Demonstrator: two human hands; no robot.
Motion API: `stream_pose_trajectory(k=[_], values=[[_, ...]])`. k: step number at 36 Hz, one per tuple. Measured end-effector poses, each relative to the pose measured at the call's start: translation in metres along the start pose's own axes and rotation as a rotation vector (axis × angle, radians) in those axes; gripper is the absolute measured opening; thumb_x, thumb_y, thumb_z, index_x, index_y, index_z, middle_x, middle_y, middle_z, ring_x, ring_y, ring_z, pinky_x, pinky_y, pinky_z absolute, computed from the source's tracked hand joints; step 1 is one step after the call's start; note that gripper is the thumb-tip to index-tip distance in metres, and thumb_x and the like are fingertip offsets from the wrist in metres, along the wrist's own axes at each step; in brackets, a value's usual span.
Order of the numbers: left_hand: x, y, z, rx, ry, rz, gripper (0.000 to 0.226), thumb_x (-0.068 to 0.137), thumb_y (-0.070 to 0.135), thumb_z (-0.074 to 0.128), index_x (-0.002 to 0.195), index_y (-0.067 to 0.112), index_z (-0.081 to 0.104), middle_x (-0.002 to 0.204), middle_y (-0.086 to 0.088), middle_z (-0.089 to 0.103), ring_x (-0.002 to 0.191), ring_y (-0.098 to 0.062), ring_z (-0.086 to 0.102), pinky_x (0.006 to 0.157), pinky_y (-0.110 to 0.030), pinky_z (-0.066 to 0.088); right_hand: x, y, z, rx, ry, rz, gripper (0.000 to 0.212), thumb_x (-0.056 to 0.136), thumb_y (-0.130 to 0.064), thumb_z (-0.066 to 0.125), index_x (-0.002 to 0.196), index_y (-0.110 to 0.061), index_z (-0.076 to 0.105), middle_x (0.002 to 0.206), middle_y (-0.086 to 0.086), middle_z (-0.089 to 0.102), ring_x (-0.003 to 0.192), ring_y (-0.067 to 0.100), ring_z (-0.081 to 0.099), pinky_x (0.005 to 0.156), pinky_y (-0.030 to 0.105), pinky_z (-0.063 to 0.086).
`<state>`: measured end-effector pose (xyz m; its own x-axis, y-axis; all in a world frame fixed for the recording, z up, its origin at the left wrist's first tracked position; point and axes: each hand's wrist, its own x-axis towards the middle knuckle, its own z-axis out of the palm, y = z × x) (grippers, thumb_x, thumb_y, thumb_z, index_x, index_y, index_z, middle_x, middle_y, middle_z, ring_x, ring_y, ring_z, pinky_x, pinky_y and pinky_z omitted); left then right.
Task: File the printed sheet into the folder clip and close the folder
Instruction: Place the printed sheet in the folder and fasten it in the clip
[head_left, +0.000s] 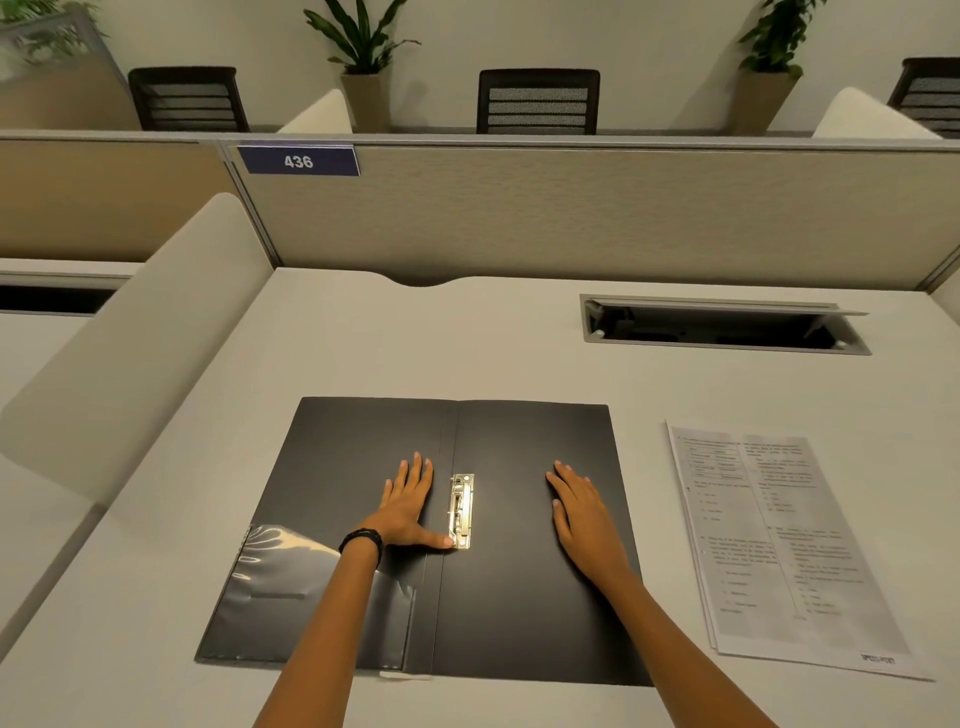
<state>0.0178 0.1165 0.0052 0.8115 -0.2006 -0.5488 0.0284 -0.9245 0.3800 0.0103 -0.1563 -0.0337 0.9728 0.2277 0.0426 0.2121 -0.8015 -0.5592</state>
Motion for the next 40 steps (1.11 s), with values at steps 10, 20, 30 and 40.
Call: stream_pose_trajectory(k=[10,20,30,40], values=[[0.005,0.005,-0.003,0.076,-0.033,-0.036,0.124,0.070,0.052,0.070,0.143,0.006,-0.019,0.152,-0.015,-0.027,0.139,-0.036,-0.023,0.115,-0.051,-0.009,0.000,0.001,0.001,0.003,-0.024,0.024,0.043,0.097,-0.021,0.036,0.139,-0.016,0.032,0.150,0.004,0.032,0.139,0.018,0.028,0.114,0.025,0.008],[0.013,0.007,-0.007,0.128,-0.050,-0.060,0.129,0.065,0.053,0.074,0.143,0.011,-0.019,0.152,-0.014,-0.028,0.138,-0.040,-0.025,0.113,-0.056,-0.008,0.001,0.003,0.002,0.011,-0.058,0.057,0.044,0.098,-0.024,0.034,0.141,-0.018,0.028,0.152,0.002,0.027,0.142,0.020,0.021,0.114,0.025,0.007],[0.019,-0.001,-0.004,0.117,-0.061,-0.046,0.134,0.061,0.058,0.074,0.142,0.013,-0.022,0.151,-0.013,-0.031,0.136,-0.039,-0.029,0.112,-0.057,-0.011,0.002,0.003,0.004,0.059,-0.074,0.089,0.046,0.098,-0.025,0.034,0.142,-0.020,0.025,0.153,0.000,0.023,0.143,0.020,0.016,0.112,0.024,0.005],[0.017,0.002,-0.003,0.117,-0.041,-0.029,0.131,0.063,0.058,0.073,0.143,0.013,-0.021,0.151,-0.013,-0.031,0.136,-0.039,-0.029,0.112,-0.056,-0.012,0.003,0.004,0.005,0.067,-0.071,0.093,0.045,0.098,-0.025,0.035,0.142,-0.021,0.025,0.153,-0.001,0.023,0.143,0.020,0.016,0.112,0.024,0.006]])
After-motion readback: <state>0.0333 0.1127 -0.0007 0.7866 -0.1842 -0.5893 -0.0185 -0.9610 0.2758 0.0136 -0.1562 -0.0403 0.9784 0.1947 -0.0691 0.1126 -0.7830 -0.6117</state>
